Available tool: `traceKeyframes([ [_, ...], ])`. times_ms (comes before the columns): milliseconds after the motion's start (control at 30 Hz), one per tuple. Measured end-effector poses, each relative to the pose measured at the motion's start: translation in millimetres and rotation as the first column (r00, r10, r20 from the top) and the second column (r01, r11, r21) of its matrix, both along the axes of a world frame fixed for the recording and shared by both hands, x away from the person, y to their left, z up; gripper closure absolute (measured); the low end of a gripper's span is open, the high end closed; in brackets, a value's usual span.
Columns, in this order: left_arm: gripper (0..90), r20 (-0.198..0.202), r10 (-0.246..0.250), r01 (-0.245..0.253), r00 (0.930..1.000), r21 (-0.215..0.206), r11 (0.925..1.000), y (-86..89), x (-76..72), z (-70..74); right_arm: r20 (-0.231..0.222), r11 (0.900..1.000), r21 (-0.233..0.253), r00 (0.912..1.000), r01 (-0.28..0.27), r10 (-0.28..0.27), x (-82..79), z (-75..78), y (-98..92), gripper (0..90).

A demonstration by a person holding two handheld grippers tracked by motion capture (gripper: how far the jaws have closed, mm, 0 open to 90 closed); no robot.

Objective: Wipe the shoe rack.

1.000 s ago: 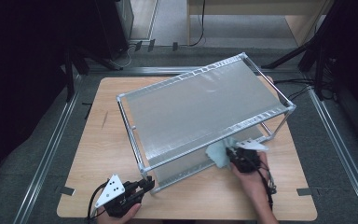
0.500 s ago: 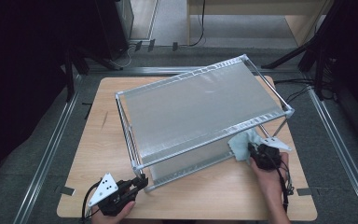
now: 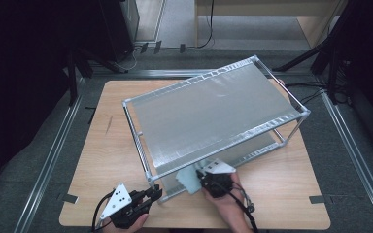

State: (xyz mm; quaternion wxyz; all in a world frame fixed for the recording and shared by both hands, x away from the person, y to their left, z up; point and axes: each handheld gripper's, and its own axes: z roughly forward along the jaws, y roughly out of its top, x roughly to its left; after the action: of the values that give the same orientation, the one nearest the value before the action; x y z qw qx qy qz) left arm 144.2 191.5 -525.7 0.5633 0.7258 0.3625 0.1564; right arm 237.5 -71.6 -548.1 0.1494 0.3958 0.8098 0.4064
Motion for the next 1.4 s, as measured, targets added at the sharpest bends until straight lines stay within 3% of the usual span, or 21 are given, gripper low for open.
traceKeyframes([
  [100,78.3,0.001,-0.006,0.006,1.0,0.002,1.0,-1.7,-0.2,-0.1,0.016,0.996,-0.018,0.9965,-0.082,0.082,-11.2,-0.8,17.9,79.0],
  [167,78.2,0.0,-0.011,0.011,0.9999,0.002,0.9999,-0.9,0.1,-0.3,0.029,0.996,-0.046,0.9962,-0.08,0.082,-12.3,-1.4,19.9,78.9],
  [367,78.4,0.004,-0.011,0.011,0.9999,0.011,0.9999,0.6,-0.3,-0.4,0.006,0.998,-0.044,0.9987,0.05,-0.05,10.2,0.2,-19.7,78.7],
  [500,78.6,0.005,-0.005,0.005,1.0,0.013,0.9999,2.4,-0.1,-0.4,0.002,0.986,-0.043,0.9872,0.159,-0.159,28.4,2.6,-60.9,78.6],
  [600,78.6,0.003,-0.005,0.005,1.0,0.011,0.9999,3.2,0.1,-0.5,0.008,0.964,-0.048,0.9654,0.261,-0.261,42.1,4.7,-95.9,78.5],
  [633,78.6,0.003,-0.005,0.005,1.0,0.012,0.9999,3.2,0.1,-0.5,0.017,0.952,-0.056,0.9537,0.301,-0.3,46.2,5.1,-108.3,78.5],
  [767,78.6,0.005,-0.004,0.004,1.0,0.013,0.9999,3.5,0.1,-0.6,0.019,0.894,-0.032,0.8942,0.448,-0.447,56.8,8.8,-160.0,78.5],
  [867,78.6,0.004,0.001,-0.001,1.0,0.012,0.9999,4.8,0.7,-0.8,0.02,0.833,-0.024,0.8329,0.553,-0.553,58.1,10.4,-194.0,78.3],
  [933,78.5,0.0,0.003,-0.003,1.0,0.007,1.0,5.3,1.3,-0.9,0.008,0.818,-0.016,0.8181,0.575,-0.575,58.3,9.6,-204.9,78.1],
  [967,78.5,-0.001,0.004,-0.004,1.0,0.006,1.0,5.2,1.5,-1.0,-0.004,0.818,-0.017,0.8179,0.575,-0.575,58.7,8.3,-207.9,77.9],
  [1033,78.5,-0.002,0.004,-0.004,1.0,0.005,1.0,5.1,1.6,-1.0,-0.011,0.826,-0.02,0.8256,0.564,-0.564,59.0,6.3,-205.9,78.1],
  [1133,78.4,-0.003,0.005,-0.005,1.0,0.004,1.0,5.1,1.6,-1.1,-0.014,0.855,-0.041,0.8555,0.517,-0.518,58.9,3.6,-190.6,77.7],
  [1200,78.4,-0.003,0.008,-0.008,1.0,0.006,1.0,5.1,1.7,-1.1,0.001,0.869,-0.057,0.8704,0.492,-0.492,57.0,2.0,-176.0,77.6],
  [1300,78.4,-0.005,0.01,-0.01,0.9999,0.003,0.9999,4.7,1.5,-1.3,-0.027,0.896,-0.039,0.8959,0.442,-0.443,53.3,2.3,-157.7,77.6],
  [1400,78.3,-0.004,0.011,-0.011,0.9999,0.003,0.9999,4.1,1.3,-1.5,-0.025,0.92,-0.047,0.9202,0.389,-0.391,46.4,1.0,-133.1,77.7],
])
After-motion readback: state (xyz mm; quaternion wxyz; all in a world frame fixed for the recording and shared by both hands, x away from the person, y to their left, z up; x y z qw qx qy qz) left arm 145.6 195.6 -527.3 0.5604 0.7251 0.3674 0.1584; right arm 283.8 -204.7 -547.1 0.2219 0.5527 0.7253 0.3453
